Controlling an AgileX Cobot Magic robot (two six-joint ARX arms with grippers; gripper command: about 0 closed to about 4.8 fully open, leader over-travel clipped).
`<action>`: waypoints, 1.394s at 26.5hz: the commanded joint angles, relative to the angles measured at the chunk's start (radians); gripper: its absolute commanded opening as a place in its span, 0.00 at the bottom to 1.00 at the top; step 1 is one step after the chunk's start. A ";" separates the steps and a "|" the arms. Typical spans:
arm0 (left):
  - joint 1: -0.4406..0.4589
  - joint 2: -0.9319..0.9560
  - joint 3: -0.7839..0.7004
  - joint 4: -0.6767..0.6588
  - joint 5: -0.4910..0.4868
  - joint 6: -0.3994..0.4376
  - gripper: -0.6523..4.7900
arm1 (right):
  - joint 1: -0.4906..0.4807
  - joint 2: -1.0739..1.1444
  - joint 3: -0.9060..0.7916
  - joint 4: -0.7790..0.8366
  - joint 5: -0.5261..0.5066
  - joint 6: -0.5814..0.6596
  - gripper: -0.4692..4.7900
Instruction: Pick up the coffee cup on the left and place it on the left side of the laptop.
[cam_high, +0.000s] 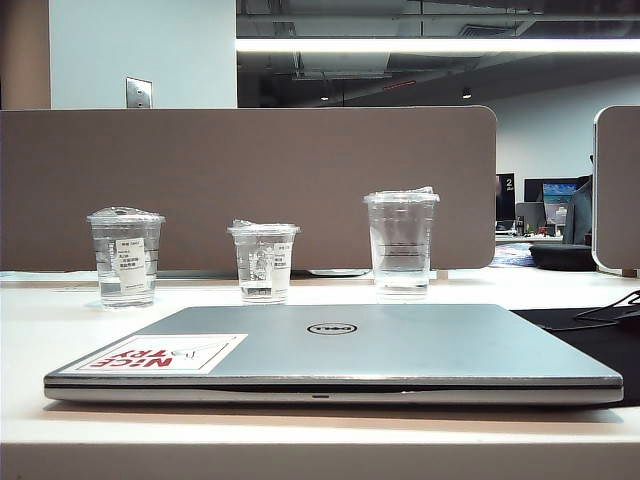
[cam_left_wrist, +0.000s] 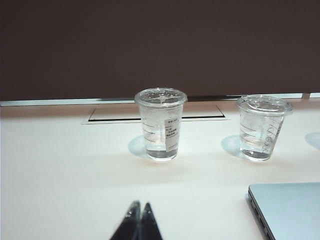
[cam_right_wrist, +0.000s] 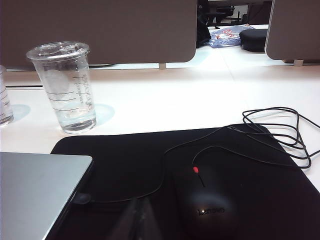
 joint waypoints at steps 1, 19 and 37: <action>0.001 0.000 0.003 0.012 0.000 -0.003 0.11 | -0.001 -0.002 -0.004 0.021 0.003 0.000 0.08; 0.001 0.000 0.003 0.009 0.000 -0.003 0.11 | 0.038 -0.002 -0.004 0.021 0.005 0.000 0.08; 0.001 0.000 0.003 0.007 0.002 -0.013 0.11 | 0.638 0.046 -0.004 0.022 0.004 0.000 0.08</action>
